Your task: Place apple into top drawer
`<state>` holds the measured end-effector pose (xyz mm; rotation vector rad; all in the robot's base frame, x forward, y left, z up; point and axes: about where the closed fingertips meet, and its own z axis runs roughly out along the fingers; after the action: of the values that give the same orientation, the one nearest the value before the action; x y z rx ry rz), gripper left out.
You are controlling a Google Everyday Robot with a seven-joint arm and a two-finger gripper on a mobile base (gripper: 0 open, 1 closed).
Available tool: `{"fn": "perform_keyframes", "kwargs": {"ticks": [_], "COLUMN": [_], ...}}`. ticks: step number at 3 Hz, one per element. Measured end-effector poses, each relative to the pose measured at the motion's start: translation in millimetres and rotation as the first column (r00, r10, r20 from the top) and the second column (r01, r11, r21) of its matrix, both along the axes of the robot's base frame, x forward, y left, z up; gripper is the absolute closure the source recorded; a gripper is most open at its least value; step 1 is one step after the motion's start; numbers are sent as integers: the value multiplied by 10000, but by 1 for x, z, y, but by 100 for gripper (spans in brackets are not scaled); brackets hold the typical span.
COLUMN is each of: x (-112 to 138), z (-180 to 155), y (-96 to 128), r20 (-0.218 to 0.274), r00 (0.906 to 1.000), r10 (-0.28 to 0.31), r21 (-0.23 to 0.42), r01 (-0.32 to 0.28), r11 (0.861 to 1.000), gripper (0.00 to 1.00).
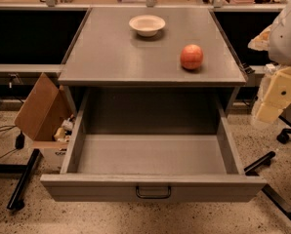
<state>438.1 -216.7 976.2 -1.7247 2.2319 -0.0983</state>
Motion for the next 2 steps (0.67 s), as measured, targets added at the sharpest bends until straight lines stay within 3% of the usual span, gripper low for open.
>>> {"fn": "perform_keyframes", "kwargs": {"ticks": [1,2], "x": [0,32], "z": [0,-2], "y": [0,-4], "r20": [0,473], "r00": [10000,9988], "r10": [0,-91], "r21": [0,604], "r01": [0,63], "r11": [10000,9982], "gripper": [0,0]}}
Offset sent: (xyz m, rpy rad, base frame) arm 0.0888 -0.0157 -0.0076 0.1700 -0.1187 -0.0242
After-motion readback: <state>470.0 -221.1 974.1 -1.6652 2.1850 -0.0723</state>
